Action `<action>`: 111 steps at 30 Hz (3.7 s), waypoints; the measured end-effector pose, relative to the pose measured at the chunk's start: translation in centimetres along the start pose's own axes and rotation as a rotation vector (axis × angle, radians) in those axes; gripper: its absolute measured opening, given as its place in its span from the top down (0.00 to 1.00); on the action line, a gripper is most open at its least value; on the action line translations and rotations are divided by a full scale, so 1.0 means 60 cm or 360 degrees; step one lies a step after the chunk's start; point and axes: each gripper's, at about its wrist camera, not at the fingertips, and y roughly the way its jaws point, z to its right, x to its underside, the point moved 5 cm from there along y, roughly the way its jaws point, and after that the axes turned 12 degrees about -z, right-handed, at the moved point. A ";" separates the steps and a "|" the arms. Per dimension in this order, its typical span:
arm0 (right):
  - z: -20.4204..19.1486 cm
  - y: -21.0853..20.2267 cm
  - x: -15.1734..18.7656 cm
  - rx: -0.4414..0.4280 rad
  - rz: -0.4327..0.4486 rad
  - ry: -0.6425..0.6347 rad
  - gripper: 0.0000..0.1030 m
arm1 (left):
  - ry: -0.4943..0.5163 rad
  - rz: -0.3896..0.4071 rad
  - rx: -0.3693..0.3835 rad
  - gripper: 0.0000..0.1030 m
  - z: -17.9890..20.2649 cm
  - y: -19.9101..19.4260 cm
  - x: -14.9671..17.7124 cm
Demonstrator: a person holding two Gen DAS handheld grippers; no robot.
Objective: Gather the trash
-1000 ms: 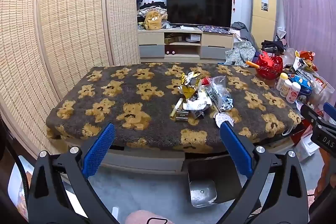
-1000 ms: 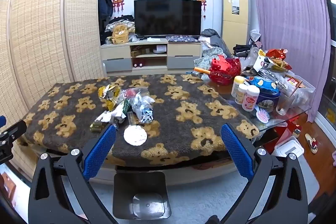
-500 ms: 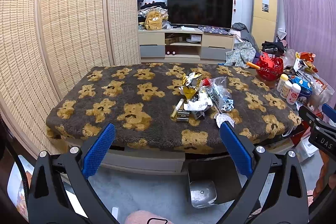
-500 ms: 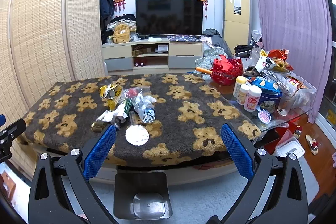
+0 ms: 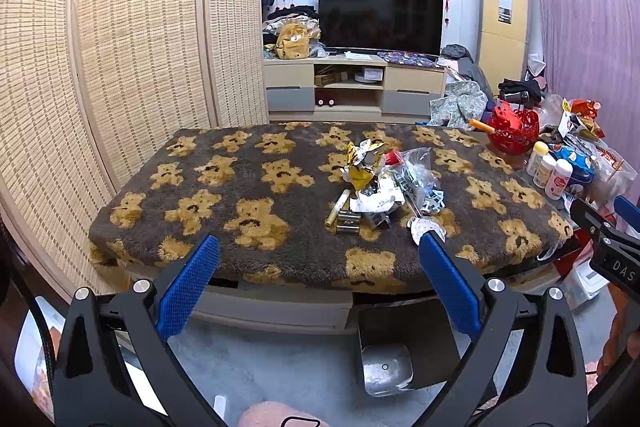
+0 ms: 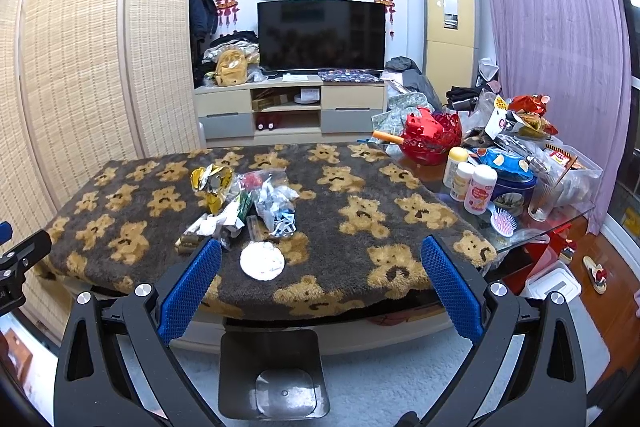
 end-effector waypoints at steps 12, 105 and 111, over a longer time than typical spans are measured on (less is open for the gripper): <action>0.000 0.000 0.000 -0.0002 0.0000 -0.0001 0.03 | 0.0000 0.0001 0.0004 0.08 -0.003 0.000 0.002; -0.063 0.357 0.116 -0.0337 -0.0602 -0.0157 0.53 | 0.0184 -0.0631 0.0391 0.64 0.044 0.382 0.085; -0.051 0.312 0.176 -0.0368 -0.0657 -0.0164 0.52 | 0.0237 -0.0702 0.0432 0.64 0.078 0.342 0.156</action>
